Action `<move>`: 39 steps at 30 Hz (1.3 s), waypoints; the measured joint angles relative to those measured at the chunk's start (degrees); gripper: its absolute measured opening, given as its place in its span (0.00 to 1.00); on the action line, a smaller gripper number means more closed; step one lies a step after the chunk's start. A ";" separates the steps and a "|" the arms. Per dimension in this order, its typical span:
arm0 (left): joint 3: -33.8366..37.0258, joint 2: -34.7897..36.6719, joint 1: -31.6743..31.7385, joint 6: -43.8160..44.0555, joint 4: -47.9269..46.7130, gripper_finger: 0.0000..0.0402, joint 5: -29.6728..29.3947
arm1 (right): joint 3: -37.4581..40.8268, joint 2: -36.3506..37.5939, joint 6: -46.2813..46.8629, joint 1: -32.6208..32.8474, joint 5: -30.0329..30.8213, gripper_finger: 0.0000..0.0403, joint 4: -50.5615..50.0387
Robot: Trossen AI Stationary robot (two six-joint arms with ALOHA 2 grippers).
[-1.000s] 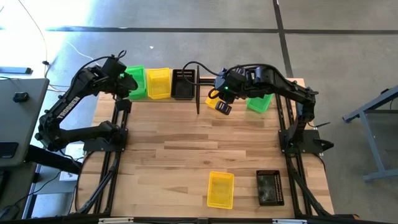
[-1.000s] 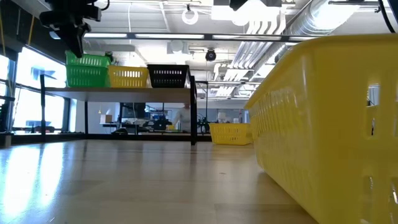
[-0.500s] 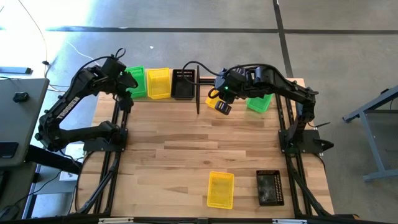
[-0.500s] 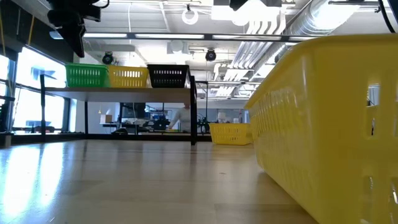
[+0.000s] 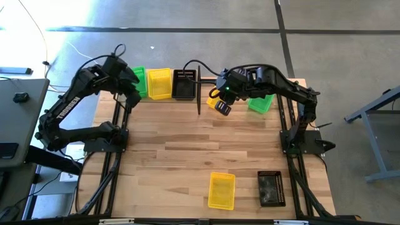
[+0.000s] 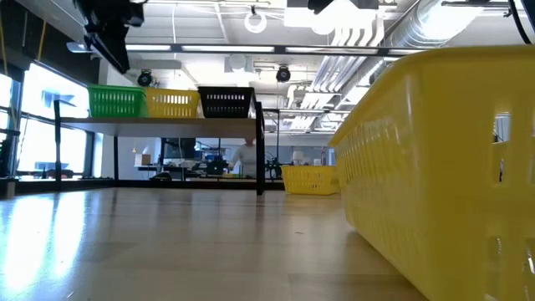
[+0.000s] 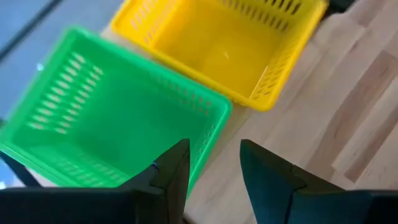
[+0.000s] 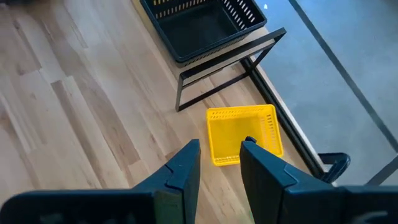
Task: Stack baskets on shelf by color
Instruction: Stack the bottom green bin on top of the green bin on the shelf
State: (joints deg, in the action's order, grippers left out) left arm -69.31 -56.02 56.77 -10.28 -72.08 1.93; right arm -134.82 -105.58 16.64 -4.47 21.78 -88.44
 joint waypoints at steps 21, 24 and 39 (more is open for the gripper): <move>1.31 -3.76 -1.83 20.28 1.01 0.22 -9.82 | 0.00 0.00 -0.17 0.19 -0.35 0.24 1.31; 1.34 -4.74 -2.83 21.01 1.44 0.20 -10.68 | 0.00 0.00 -1.75 0.18 -0.35 0.24 1.31; 1.34 -7.51 -5.72 25.74 -2.37 0.12 -16.91 | 0.00 0.00 -4.09 0.00 -0.83 0.24 1.25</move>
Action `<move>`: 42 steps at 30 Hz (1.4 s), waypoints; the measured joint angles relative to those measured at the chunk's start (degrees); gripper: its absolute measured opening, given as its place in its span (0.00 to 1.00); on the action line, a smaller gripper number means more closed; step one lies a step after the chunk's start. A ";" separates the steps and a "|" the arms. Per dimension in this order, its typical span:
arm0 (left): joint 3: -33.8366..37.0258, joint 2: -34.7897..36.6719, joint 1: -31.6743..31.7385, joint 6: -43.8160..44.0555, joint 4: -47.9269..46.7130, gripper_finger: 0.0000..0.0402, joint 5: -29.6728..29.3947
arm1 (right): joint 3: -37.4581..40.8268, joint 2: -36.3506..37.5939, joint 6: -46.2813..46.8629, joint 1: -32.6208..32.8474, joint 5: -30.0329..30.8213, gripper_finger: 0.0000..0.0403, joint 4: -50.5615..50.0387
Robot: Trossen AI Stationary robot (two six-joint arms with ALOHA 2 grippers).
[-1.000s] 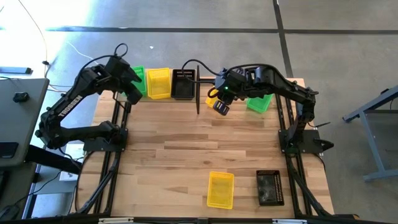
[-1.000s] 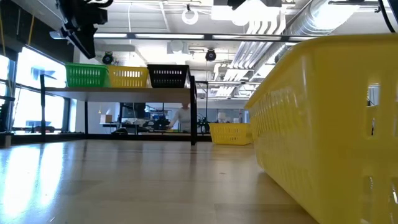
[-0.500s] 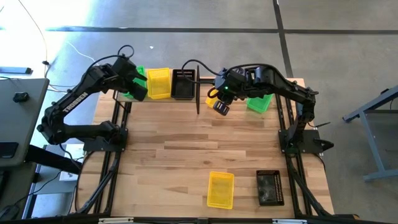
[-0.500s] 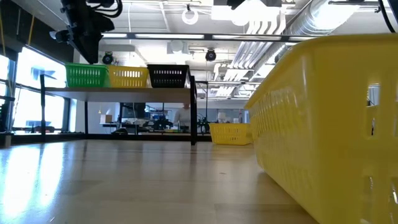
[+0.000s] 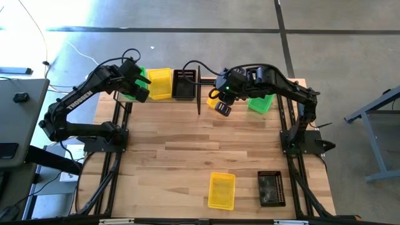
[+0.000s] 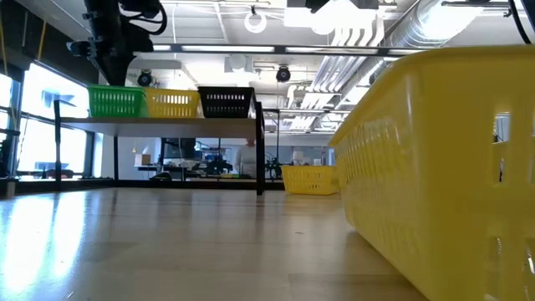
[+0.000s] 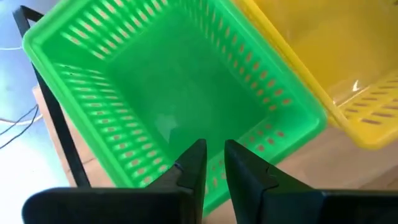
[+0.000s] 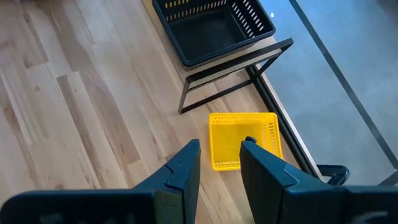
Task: Stack baskets on shelf by color
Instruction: Stack the bottom green bin on top of the green bin on the shelf
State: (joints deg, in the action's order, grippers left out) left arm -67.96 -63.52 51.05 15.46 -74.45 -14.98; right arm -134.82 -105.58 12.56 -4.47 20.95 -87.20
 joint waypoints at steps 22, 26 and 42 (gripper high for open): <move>0.00 0.04 -1.29 6.37 -10.94 0.03 -9.80 | 0.00 0.00 -0.02 0.02 -0.11 0.24 -0.04; 0.00 0.04 -1.29 6.46 -11.72 0.03 -10.22 | -0.01 0.00 -0.04 0.02 -0.12 0.24 -0.08; -0.01 0.76 -1.53 6.83 -14.06 0.03 -15.76 | 0.00 0.00 0.93 0.02 -1.41 0.24 -0.44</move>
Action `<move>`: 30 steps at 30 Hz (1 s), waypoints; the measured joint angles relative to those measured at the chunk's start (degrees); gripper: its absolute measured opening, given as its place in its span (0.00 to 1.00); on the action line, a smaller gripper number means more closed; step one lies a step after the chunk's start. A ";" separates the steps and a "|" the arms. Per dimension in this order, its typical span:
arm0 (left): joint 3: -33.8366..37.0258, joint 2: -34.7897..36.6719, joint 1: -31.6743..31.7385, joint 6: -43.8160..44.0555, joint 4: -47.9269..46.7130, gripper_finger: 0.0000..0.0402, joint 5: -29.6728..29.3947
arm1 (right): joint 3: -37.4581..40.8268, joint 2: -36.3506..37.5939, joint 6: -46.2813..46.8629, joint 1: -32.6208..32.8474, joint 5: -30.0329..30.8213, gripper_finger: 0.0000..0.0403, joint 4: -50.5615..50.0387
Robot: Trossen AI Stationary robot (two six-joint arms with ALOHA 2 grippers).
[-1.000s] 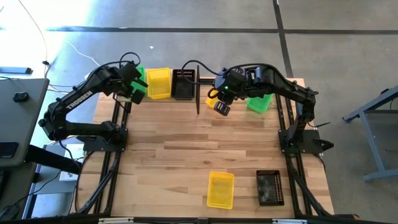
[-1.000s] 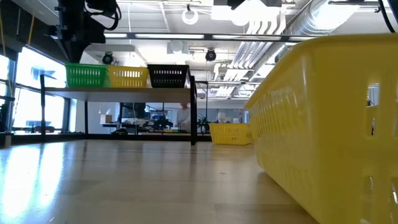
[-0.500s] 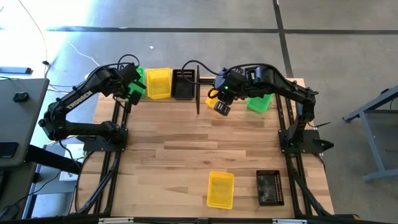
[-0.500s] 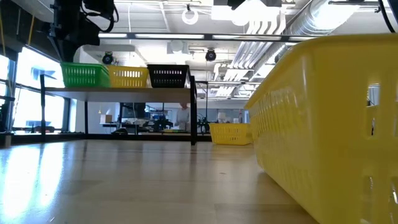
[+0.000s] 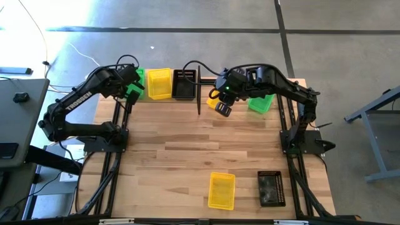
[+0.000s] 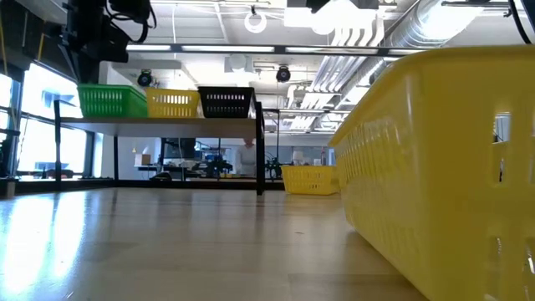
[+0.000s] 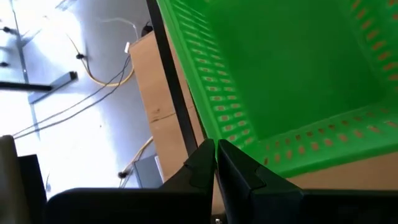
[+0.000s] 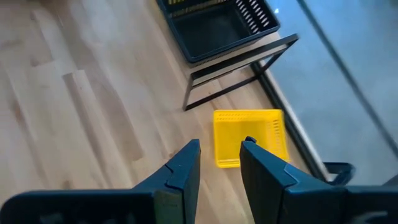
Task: Stack baskets on shelf by color
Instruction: Stack the bottom green bin on top of the green bin on the shelf, then stack the bottom yellow bin on top of the yellow bin on the shelf
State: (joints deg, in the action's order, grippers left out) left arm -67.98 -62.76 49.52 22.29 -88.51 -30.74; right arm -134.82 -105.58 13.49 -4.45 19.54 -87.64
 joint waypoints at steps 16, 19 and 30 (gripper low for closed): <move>-0.07 8.80 -16.37 -4.68 16.15 0.03 17.27 | 0.00 -0.63 15.06 7.98 -6.31 0.24 -0.70; -0.08 8.67 -20.02 -6.69 19.62 0.03 19.89 | 0.00 -1.78 18.65 10.68 -6.85 0.24 -2.14; -0.08 6.67 -30.85 -7.46 24.72 0.03 27.17 | 0.00 -5.90 29.10 22.69 -11.85 0.24 -2.15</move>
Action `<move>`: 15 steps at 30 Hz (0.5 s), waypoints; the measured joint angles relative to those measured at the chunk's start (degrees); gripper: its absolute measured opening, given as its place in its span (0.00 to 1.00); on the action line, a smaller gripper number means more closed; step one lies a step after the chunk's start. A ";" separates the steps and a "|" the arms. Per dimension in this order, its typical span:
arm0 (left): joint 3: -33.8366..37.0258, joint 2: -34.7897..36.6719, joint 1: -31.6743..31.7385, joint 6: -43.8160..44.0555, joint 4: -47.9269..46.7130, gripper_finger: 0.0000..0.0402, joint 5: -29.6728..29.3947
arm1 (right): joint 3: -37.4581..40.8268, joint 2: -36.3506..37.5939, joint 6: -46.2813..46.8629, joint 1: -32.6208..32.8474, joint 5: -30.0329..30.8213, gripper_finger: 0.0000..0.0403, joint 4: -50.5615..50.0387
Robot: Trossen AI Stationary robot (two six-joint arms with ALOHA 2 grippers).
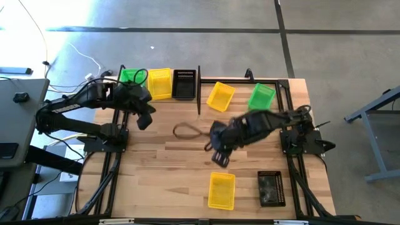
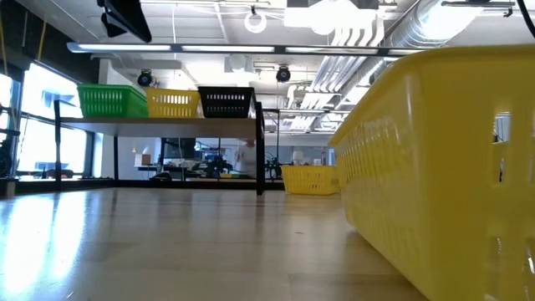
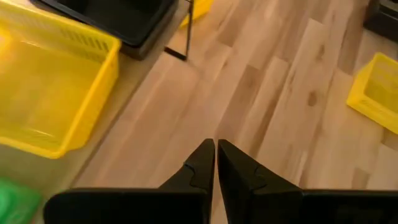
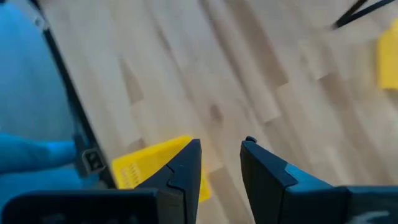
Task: Stack baskets on shelf by color
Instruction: Stack the bottom yellow bin on top of the yellow bin on the shelf
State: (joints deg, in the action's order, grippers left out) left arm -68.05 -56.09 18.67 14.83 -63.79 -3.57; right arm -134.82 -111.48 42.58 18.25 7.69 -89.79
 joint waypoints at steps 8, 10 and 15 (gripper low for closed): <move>0.00 0.04 -4.15 4.22 0.03 0.06 2.05 | 0.00 -4.06 2.95 8.27 -1.33 0.24 2.67; 0.00 0.02 -5.38 5.30 -0.22 0.09 2.67 | 0.00 -5.14 3.84 10.08 -1.35 0.25 3.13; 0.00 0.02 -8.83 9.58 -0.17 0.20 5.07 | 0.00 -7.82 5.84 14.06 -1.95 0.28 4.19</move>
State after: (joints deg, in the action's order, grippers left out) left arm -68.05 -56.07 9.83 24.41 -63.96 1.50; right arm -134.82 -119.31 48.42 32.31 5.74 -85.60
